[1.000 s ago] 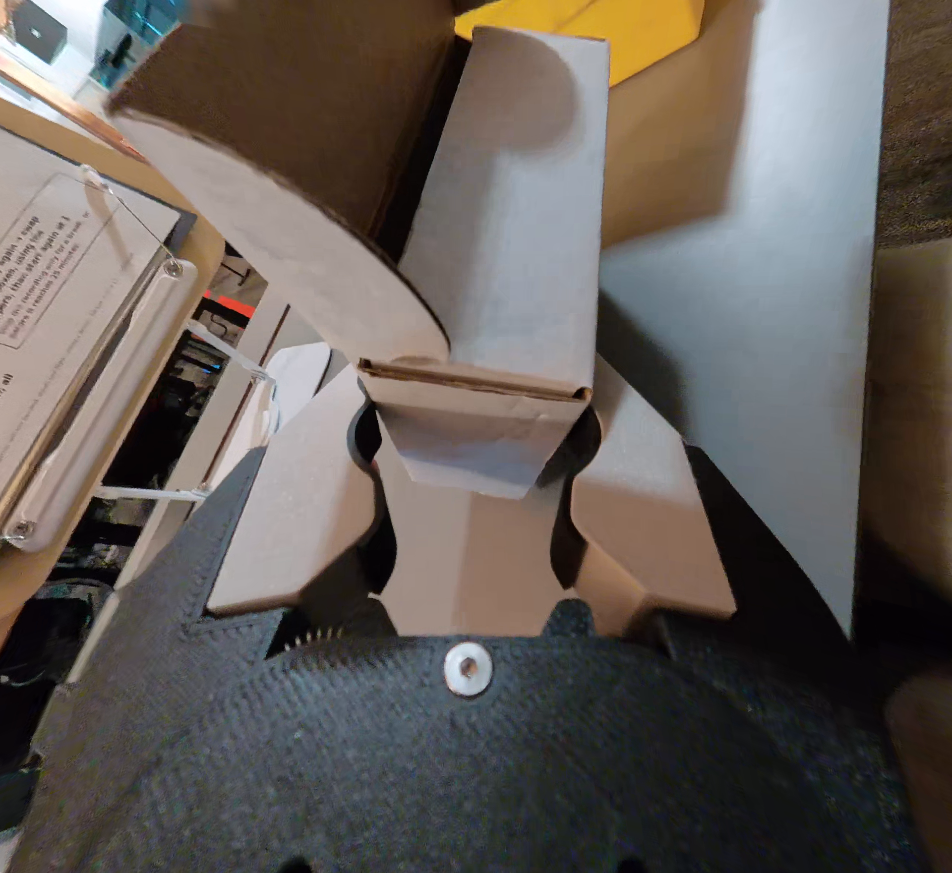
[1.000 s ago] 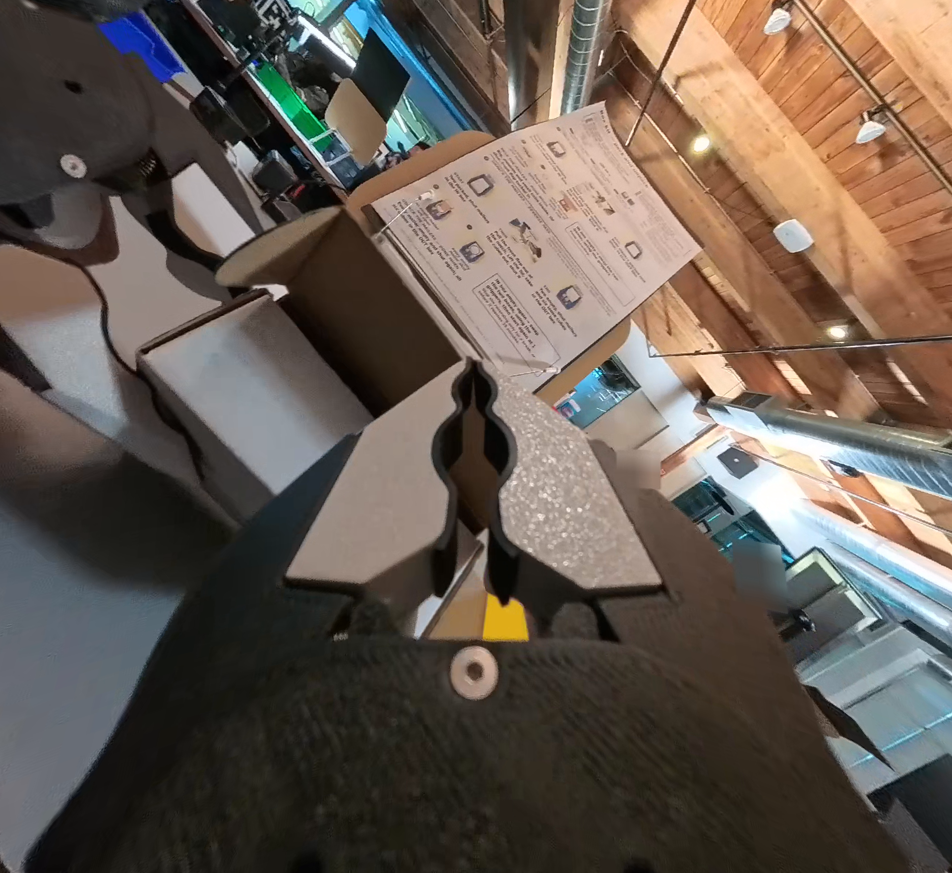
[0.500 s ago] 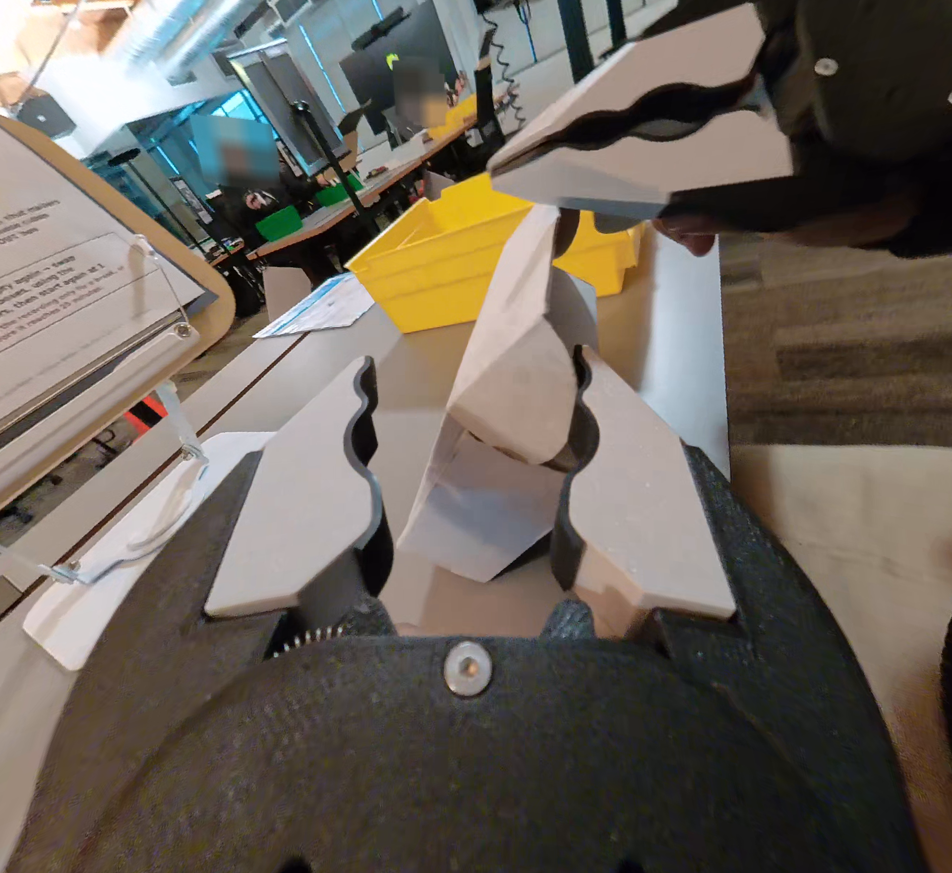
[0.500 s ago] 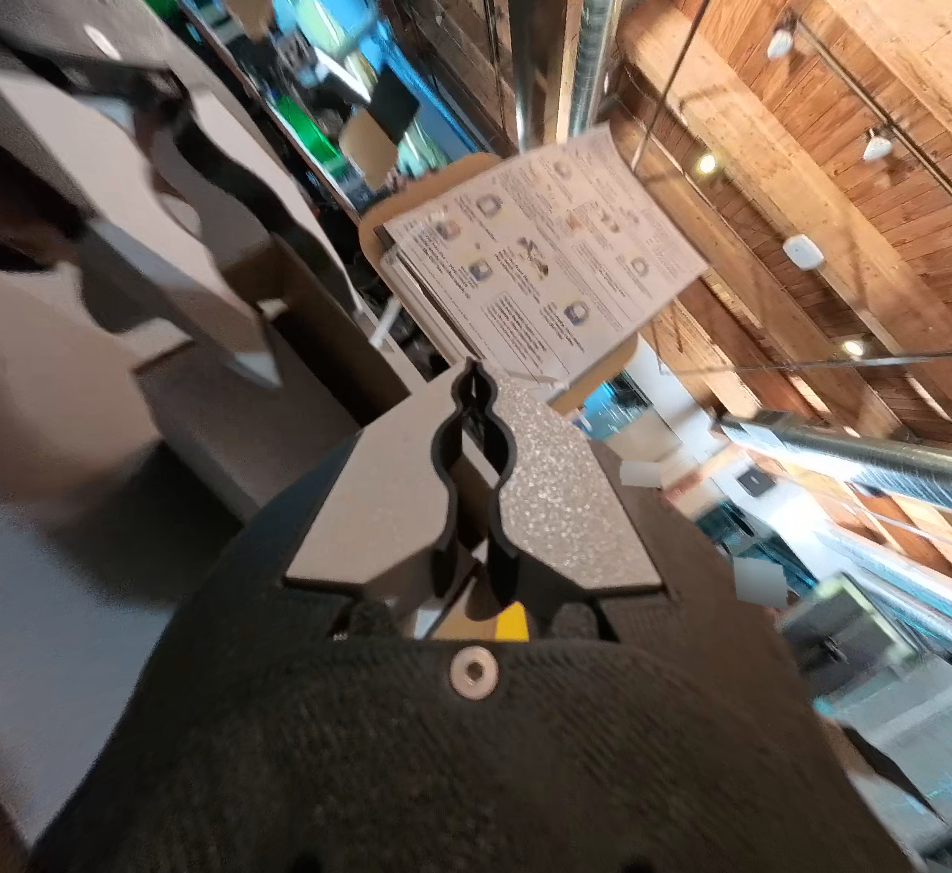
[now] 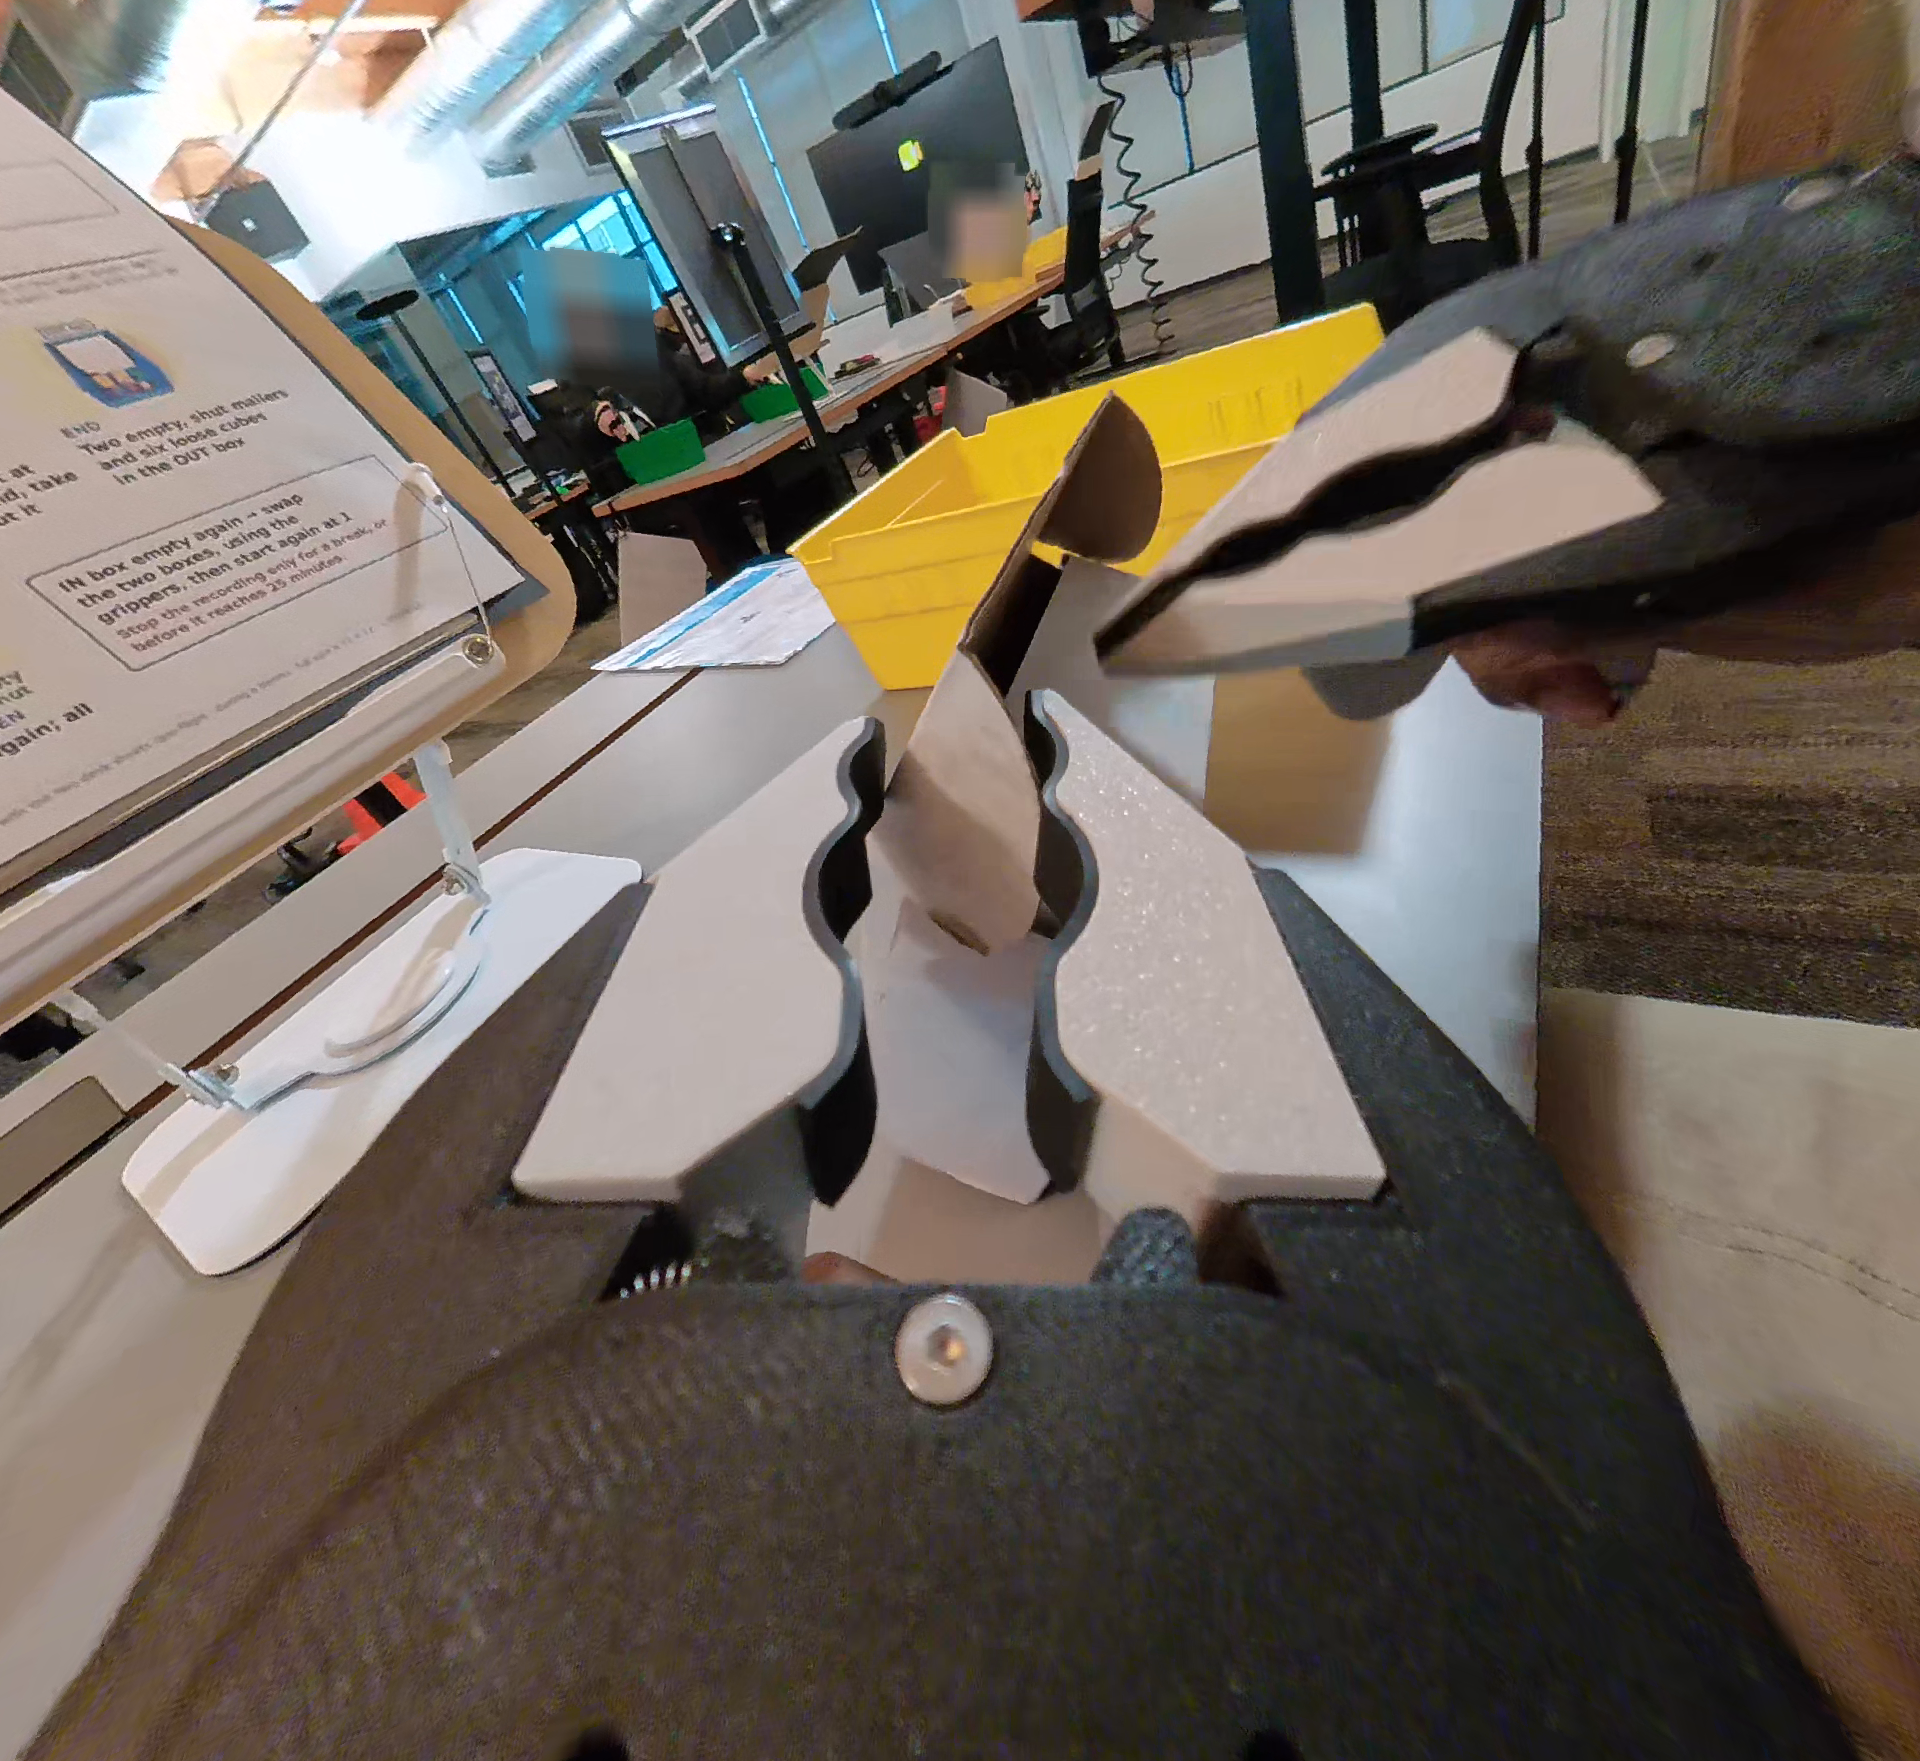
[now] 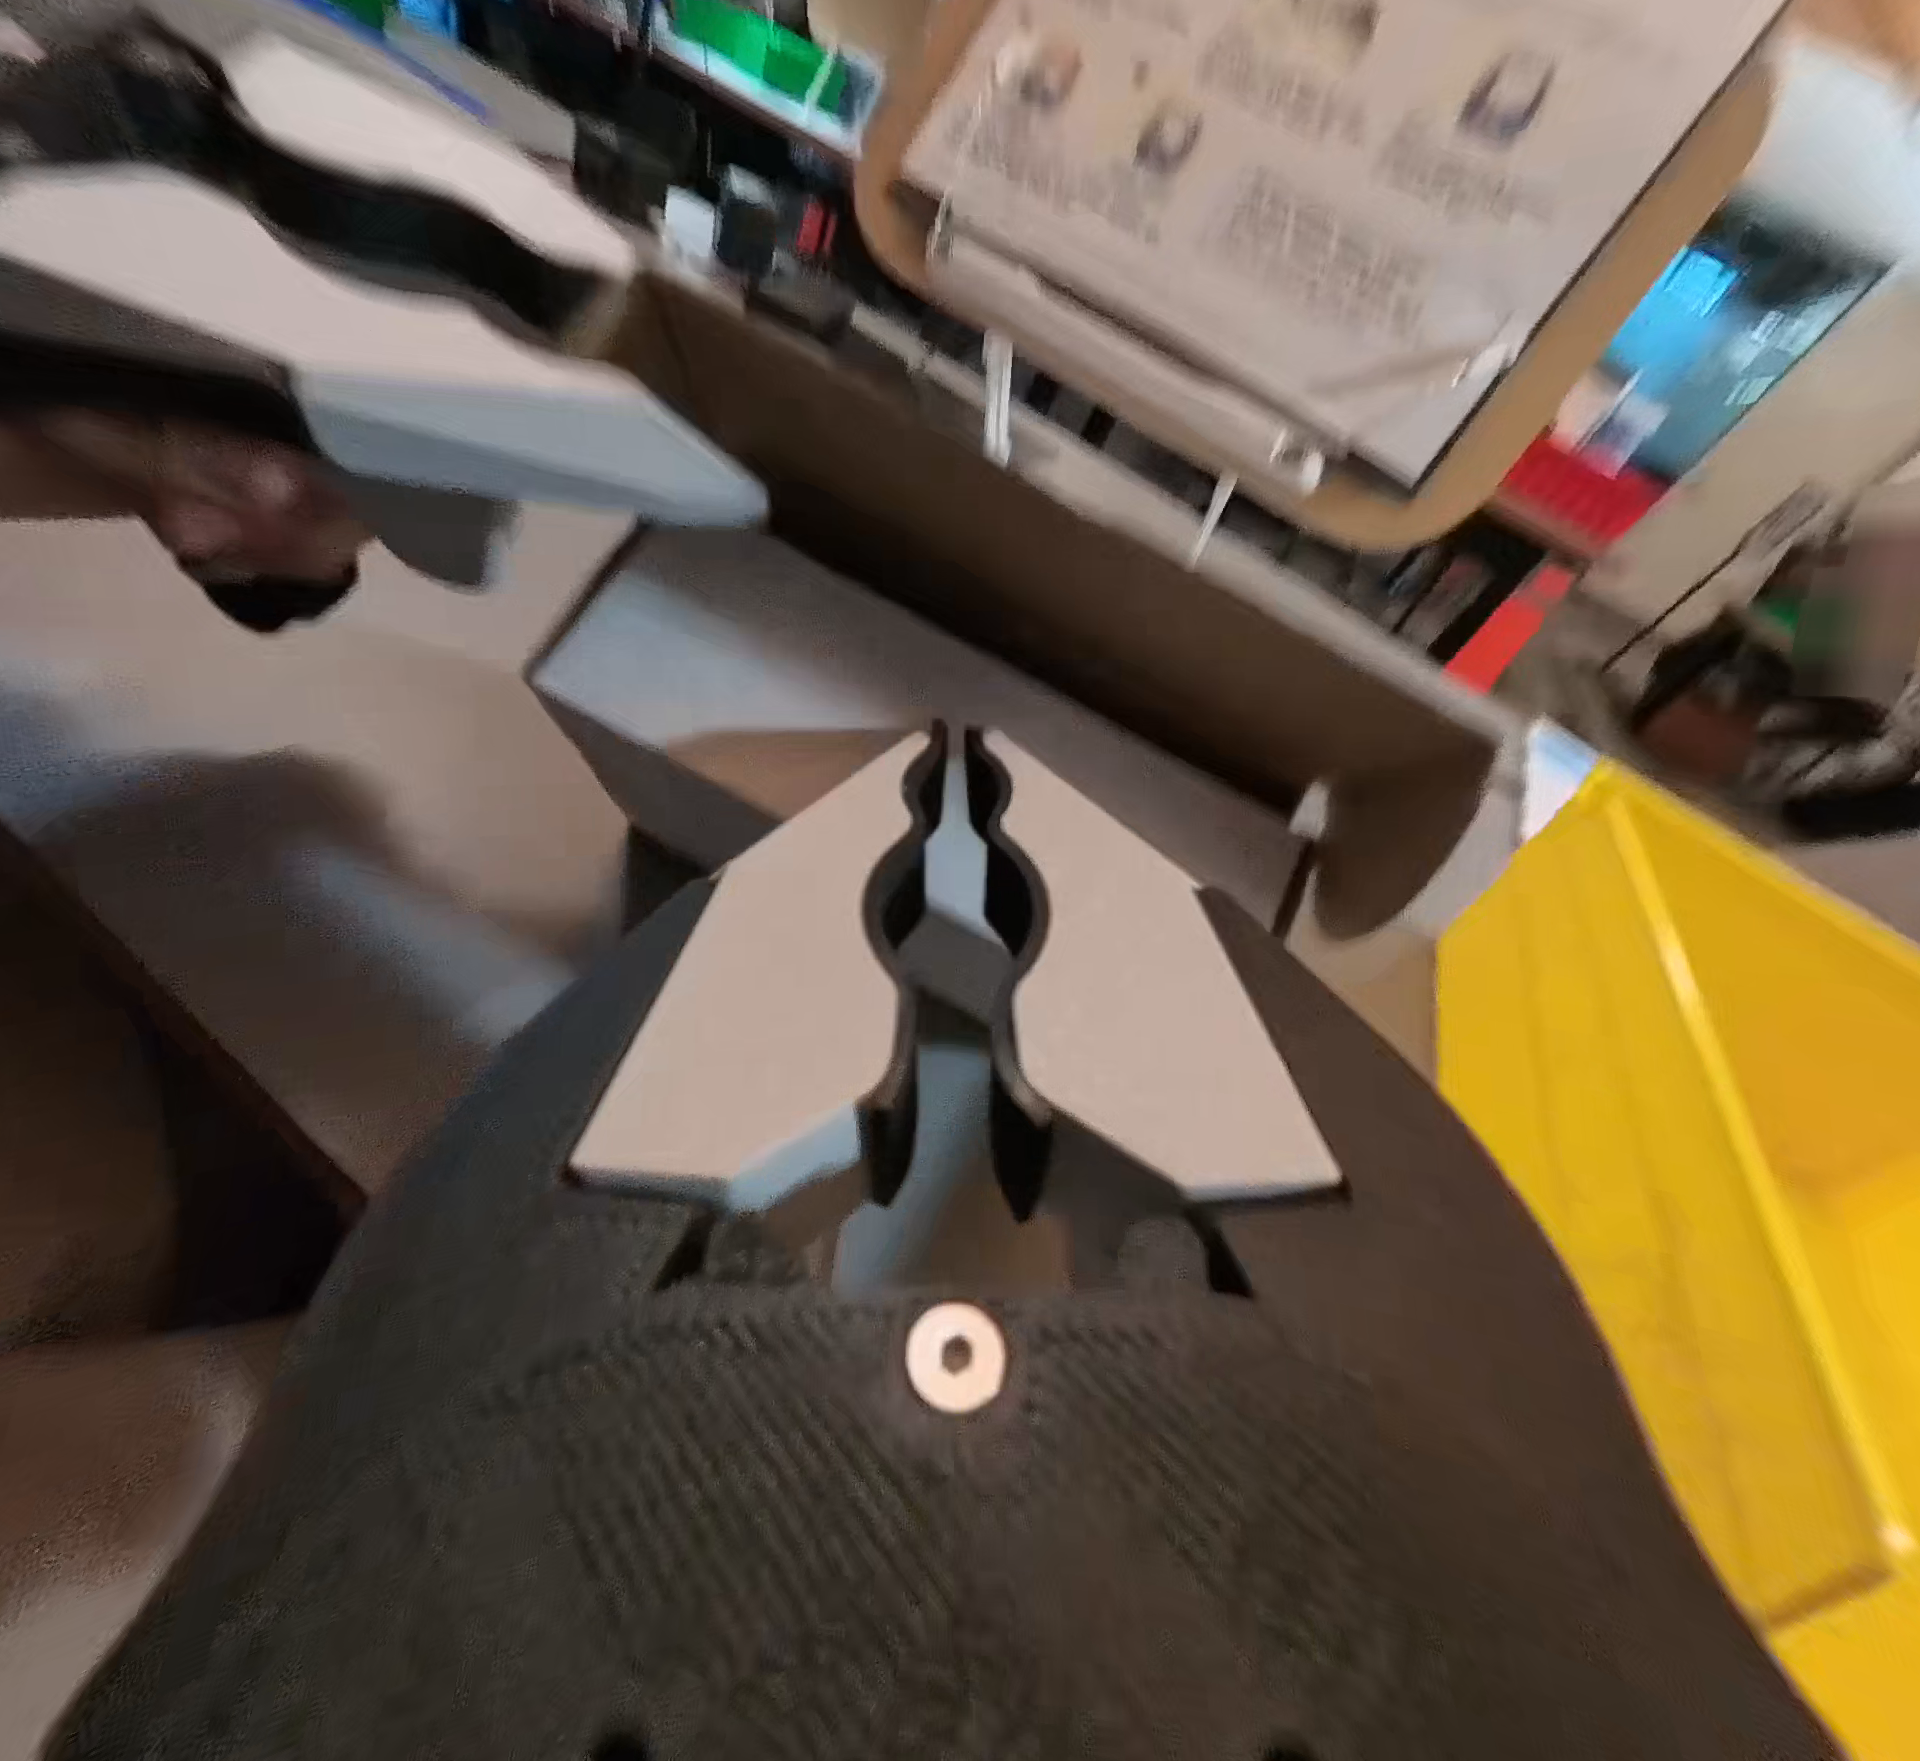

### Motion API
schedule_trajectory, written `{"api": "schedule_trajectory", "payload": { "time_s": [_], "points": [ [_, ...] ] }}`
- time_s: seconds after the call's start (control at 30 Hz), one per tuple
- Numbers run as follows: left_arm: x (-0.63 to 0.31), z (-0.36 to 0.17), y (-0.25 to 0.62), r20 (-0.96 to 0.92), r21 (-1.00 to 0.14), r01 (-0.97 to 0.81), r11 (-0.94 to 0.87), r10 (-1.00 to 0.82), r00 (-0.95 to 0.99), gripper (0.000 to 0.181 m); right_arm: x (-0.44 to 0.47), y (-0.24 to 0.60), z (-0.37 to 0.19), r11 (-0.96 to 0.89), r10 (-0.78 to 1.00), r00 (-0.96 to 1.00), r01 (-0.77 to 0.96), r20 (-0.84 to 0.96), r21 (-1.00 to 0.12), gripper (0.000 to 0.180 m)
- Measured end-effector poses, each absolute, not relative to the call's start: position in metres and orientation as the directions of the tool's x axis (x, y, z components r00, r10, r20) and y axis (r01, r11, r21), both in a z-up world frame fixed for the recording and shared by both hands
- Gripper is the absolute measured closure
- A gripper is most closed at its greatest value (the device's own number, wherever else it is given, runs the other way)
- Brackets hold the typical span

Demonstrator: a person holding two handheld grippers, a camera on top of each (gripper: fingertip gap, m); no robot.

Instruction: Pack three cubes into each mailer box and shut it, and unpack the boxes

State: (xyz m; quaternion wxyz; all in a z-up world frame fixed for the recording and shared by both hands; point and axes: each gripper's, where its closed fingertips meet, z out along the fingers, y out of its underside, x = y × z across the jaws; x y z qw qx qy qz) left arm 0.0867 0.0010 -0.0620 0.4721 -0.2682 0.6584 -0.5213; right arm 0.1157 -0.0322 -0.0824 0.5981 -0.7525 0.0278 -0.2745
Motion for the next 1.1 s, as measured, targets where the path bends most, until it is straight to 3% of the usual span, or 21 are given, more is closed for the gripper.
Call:
{"api": "schedule_trajectory", "payload": {
  "time_s": [0.17, 0.3, 0.37, 0.5, 0.57, 0.67, 0.8, 1.0, 1.1],
  "points": [
    [0.091, -0.048, 0.021, -0.278, -0.959, 0.158, 0.237, -0.902, -0.332, 0.148, 0.111, -0.033, -0.099, -0.316, -0.277, 0.913, 0.207, 0.299, -0.926, 0.180],
    [0.095, -0.048, 0.032, -0.229, -0.971, 0.136, 0.195, -0.924, -0.306, 0.146, 0.104, -0.033, -0.156, -0.562, -0.127, 0.939, 0.197, 0.319, -0.804, 0.180],
    [0.095, -0.048, 0.032, -0.240, -0.968, 0.141, 0.206, -0.923, -0.302, 0.145, 0.102, -0.030, -0.147, -0.533, -0.111, 0.916, 0.273, 0.386, -0.801, 0.178],
    [0.095, -0.049, 0.026, -0.278, -0.958, 0.151, 0.243, -0.912, -0.301, 0.144, 0.105, -0.028, -0.094, -0.319, -0.263, 0.843, 0.382, 0.469, -0.867, 0.162],
    [0.095, -0.050, 0.023, -0.294, -0.954, 0.155, 0.257, -0.906, -0.306, 0.144, 0.114, -0.029, -0.094, -0.336, -0.309, 0.813, 0.392, 0.493, -0.857, 0.154],
    [0.093, -0.051, 0.016, -0.339, -0.939, 0.168, 0.300, -0.888, -0.310, 0.142, 0.122, -0.027, -0.125, -0.460, -0.296, 0.839, 0.293, 0.456, -0.838, 0.124],
    [0.093, -0.049, 0.010, -0.379, -0.923, 0.184, 0.337, -0.874, -0.304, 0.142, 0.117, -0.027, -0.149, -0.538, -0.226, 0.886, 0.233, 0.405, -0.810, 0.142],
    [0.123, -0.012, 0.017, -0.500, -0.858, 0.256, 0.446, -0.840, -0.210, 0.139, 0.116, -0.032, -0.153, -0.573, -0.150, 0.851, 0.341, 0.504, -0.745, 0.161],
    [0.171, -0.004, 0.053, -0.564, -0.824, 0.106, 0.557, -0.824, -0.052, 0.137, 0.111, -0.033, -0.151, -0.550, -0.116, 0.869, 0.346, 0.480, -0.760, 0.169]
  ]
}}
